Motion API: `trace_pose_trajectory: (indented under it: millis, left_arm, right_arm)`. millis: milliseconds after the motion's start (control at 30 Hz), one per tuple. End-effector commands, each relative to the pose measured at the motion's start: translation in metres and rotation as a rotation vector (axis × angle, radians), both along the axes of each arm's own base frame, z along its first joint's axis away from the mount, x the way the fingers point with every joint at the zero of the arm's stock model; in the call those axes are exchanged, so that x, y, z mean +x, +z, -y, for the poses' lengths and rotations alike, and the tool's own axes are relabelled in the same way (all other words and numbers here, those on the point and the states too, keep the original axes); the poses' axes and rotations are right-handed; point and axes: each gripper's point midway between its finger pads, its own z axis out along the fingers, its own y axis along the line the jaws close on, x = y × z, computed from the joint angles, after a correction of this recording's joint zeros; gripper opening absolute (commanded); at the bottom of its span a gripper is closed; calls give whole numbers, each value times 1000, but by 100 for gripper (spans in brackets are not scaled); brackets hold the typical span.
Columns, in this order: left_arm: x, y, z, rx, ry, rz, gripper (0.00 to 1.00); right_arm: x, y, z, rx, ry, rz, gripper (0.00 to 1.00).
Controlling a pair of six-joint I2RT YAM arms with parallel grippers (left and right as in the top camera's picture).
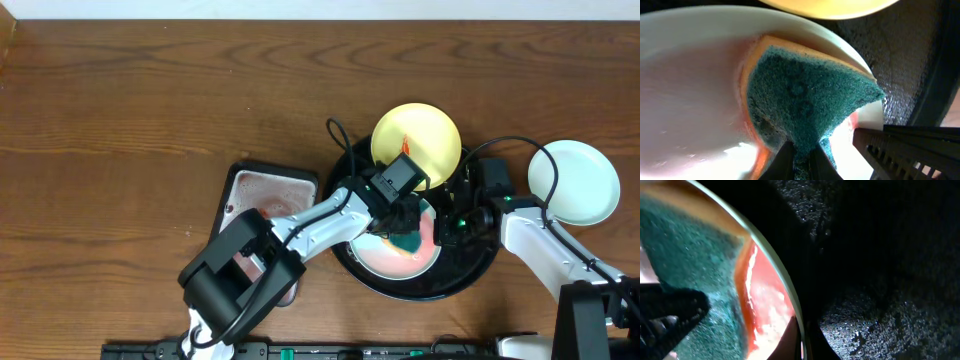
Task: Clean dirty plates on tray and stack at the side
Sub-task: 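Scrub the green plate on the black tray with the sponge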
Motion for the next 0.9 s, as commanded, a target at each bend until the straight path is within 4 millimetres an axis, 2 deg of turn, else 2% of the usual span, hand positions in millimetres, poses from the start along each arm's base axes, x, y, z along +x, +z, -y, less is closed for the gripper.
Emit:
trace_pose_trajectory:
  millis: [0, 167, 267, 400, 500, 600, 667, 767, 867]
  left_arm:
    - [-52, -31, 3, 9, -81, -220, 7]
    - [-62, -32, -6, 41, -92, -262, 7]
    - [-71, -31, -23, 104, -137, -279, 7]
    - [-67, -25, -55, 229, -106, -256, 7]
    - [-51, -16, -87, 364, -49, -166, 7]
    - [-19, -2, -127, 540, 27, 17, 7]
    - [1, 9, -146, 636, 67, 139, 7]
    - [23, 20, -165, 744, 112, 276, 7]
    - [30, 24, -171, 782, 125, 319, 7]
  right_arm:
    - [-14, -14, 15, -87, -4, -48, 1]
    - [-14, -14, 15, -88, -4, -49, 1]
    - [-14, -14, 15, -87, -4, -47, 1]
    - [-14, -14, 15, -87, -4, -47, 1]
    - [-14, -14, 15, -87, -4, -47, 1]
    - [-14, -14, 15, -89, -4, -47, 1]
    - [-13, -15, 16, -97, -5, -46, 1]
    - [-14, -15, 18, -103, -5, -47, 1]
    - [-14, -15, 18, -103, -5, -46, 1]
